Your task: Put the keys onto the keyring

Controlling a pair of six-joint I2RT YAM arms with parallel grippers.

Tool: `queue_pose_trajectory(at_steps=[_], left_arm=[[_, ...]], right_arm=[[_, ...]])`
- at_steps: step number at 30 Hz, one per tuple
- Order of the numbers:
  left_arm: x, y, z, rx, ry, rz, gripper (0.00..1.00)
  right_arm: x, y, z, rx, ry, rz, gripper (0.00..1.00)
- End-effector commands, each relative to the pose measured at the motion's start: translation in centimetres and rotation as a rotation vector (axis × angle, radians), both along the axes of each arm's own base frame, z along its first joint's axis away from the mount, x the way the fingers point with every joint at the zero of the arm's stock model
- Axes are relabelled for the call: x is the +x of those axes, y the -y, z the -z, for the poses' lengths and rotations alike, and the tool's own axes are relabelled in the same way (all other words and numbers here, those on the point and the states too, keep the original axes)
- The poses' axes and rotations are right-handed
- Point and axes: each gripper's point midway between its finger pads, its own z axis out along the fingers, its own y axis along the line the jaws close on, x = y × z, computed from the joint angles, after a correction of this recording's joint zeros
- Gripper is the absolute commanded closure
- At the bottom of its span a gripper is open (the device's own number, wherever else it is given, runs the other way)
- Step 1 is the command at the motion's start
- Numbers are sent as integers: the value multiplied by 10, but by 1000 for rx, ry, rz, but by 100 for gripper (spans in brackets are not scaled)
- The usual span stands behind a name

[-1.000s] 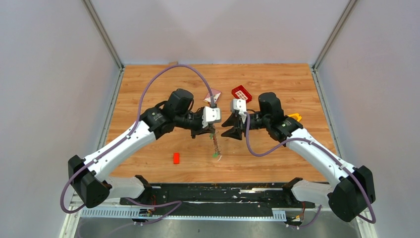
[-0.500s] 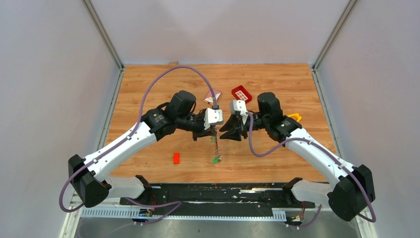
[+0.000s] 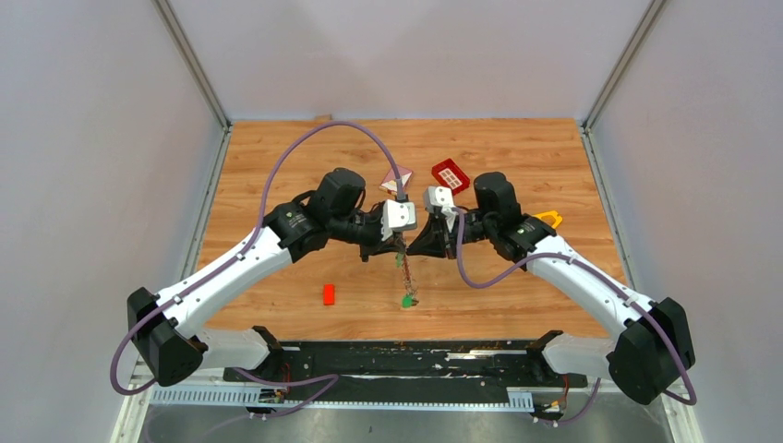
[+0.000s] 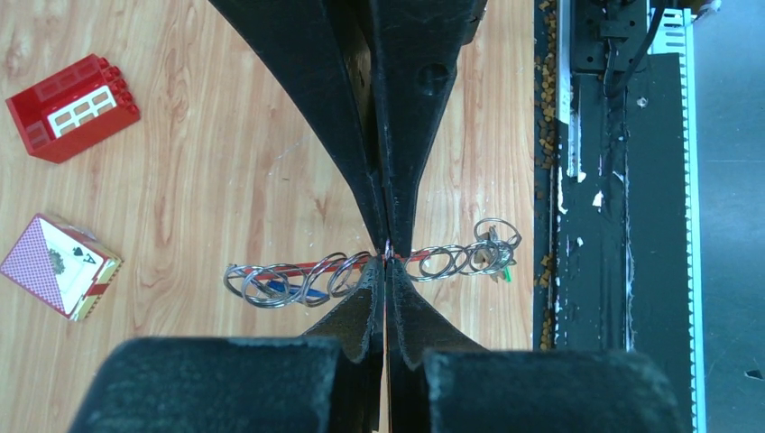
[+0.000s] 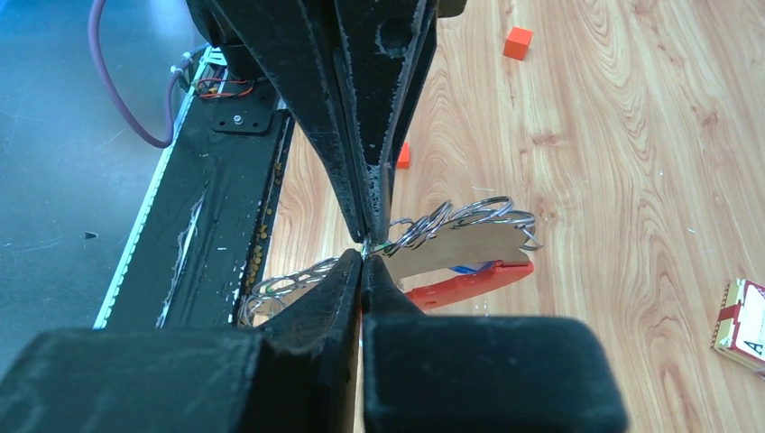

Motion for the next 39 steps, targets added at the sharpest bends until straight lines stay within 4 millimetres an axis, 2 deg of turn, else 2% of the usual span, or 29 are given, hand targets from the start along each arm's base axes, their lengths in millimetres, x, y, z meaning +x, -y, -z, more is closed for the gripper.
queue_pose_trajectory(at_steps=[1, 6, 11, 13, 21, 27, 34, 39], left_arm=[[-2, 9, -24, -81, 42, 32, 100], [-4, 8, -33, -136, 50, 61, 99], [-2, 4, -45, -226, 15, 85, 82], [-3, 4, -47, -252, -3, 94, 77], [-4, 7, -43, -287, -56, 95, 69], [-4, 6, -39, -308, -94, 88, 69], [-5, 9, -32, -327, -156, 88, 75], [2, 8, -34, -343, -183, 60, 77]], right_arm=[[6, -4, -17, 33, 57, 17, 100], [12, -3, -28, 44, 81, 42, 100], [16, -2, -51, 115, 51, 36, 100], [16, -2, -53, 129, 29, 34, 100], [16, 1, -62, 171, 19, 28, 100], [15, 3, -66, 196, -4, 24, 100], [17, 5, -68, 218, -19, 22, 100], [15, 6, -70, 228, -16, 16, 100]])
